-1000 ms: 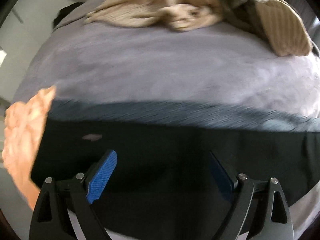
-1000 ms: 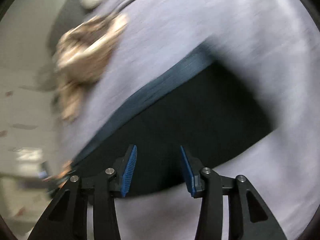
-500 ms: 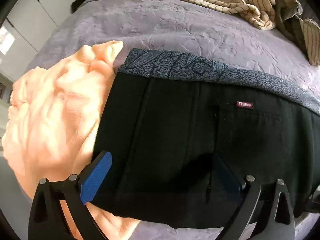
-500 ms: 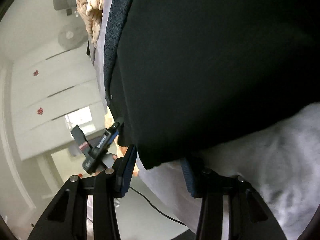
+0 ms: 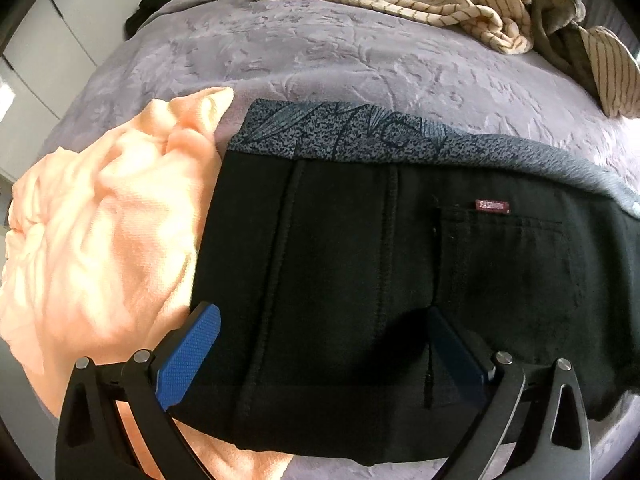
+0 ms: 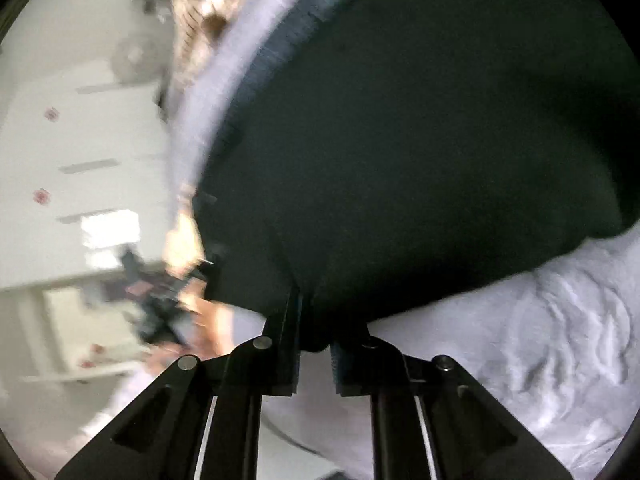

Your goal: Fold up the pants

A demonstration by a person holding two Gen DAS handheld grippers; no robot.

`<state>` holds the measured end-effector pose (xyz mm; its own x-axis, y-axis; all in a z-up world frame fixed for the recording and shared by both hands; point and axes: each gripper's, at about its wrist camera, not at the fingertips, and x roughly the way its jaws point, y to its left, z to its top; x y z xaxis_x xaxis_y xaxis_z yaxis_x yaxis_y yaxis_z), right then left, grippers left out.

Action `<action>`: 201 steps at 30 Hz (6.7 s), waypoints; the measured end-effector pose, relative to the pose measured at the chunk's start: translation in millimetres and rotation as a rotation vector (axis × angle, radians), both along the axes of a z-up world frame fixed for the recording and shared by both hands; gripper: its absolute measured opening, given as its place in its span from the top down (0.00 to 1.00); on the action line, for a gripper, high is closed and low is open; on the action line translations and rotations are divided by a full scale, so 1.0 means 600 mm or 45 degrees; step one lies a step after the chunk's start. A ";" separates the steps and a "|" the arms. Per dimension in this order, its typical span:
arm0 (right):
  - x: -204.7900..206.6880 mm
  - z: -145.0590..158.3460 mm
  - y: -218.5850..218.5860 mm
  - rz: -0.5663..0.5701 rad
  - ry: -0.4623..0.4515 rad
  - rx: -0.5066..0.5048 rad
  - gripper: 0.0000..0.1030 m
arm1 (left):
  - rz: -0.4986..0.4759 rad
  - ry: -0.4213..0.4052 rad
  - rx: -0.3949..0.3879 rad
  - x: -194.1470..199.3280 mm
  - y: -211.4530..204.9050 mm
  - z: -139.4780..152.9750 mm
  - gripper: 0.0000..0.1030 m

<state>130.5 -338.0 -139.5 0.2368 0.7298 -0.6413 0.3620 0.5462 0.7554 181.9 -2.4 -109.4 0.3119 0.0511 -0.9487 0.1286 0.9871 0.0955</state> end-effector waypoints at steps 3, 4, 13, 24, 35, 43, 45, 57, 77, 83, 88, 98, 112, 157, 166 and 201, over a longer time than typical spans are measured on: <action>-0.005 -0.028 -0.006 -0.046 0.075 0.052 0.86 | -0.001 0.017 0.015 0.000 0.000 0.007 0.00; -0.009 -0.023 -0.011 -0.039 0.080 0.050 0.81 | 0.010 0.033 0.017 0.002 0.002 0.013 0.00; 0.102 0.117 -0.007 0.206 -0.222 -0.338 0.72 | 0.036 -0.082 -0.130 0.075 -0.053 0.069 0.00; 0.211 0.062 -0.007 0.156 -0.242 -0.625 0.73 | 0.201 -0.017 0.025 0.149 -0.023 0.000 0.00; 0.089 0.121 -0.060 0.121 -0.106 -0.663 0.43 | 0.025 0.081 -0.014 0.007 -0.089 0.064 0.00; -0.031 0.131 -0.059 -0.011 0.019 -0.593 0.36 | -0.108 0.162 -0.074 -0.073 -0.157 0.087 0.00; -0.056 0.133 -0.059 -0.032 0.044 -0.600 0.35 | -0.131 0.156 -0.079 -0.085 -0.165 0.095 0.00; -0.136 0.166 -0.074 -0.173 0.103 -0.637 0.35 | -0.275 0.151 -0.097 -0.108 -0.212 0.123 0.00; -0.145 0.174 -0.297 -0.115 -0.005 -0.595 0.34 | -0.305 0.178 0.007 -0.176 -0.490 0.151 0.00; -0.138 0.181 -0.344 -0.028 -0.070 -0.591 0.34 | -0.291 0.165 0.044 -0.195 -0.561 0.164 0.00; -0.137 0.176 -0.384 -0.012 -0.090 -0.555 0.33 | -0.270 0.167 0.085 -0.208 -0.594 0.166 0.00; -0.138 0.181 -0.461 -0.110 -0.110 -0.532 0.32 | -0.359 0.159 0.136 -0.201 -0.658 0.168 0.00; -0.166 0.162 -0.547 -0.317 -0.038 -0.555 0.32 | -0.511 0.154 0.058 -0.163 -0.765 0.171 0.00; -0.178 0.043 -0.689 -0.639 -0.030 -0.209 0.59 | -0.363 0.227 0.105 -0.138 -0.825 -0.003 0.00; -0.170 0.031 -0.681 -0.617 -0.017 -0.206 0.58 | -0.357 0.226 0.099 -0.131 -0.819 -0.010 0.00; -0.170 0.014 -0.679 -0.614 -0.036 -0.190 0.52 | -0.352 0.066 0.058 -0.072 -0.836 0.015 0.00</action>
<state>28.5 -745.6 -130.8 0.5430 0.4337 -0.7190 0.5806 0.4247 0.6946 138.5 -504.0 -100.5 0.2713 0.0142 -0.9624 0.3979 0.9088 0.1255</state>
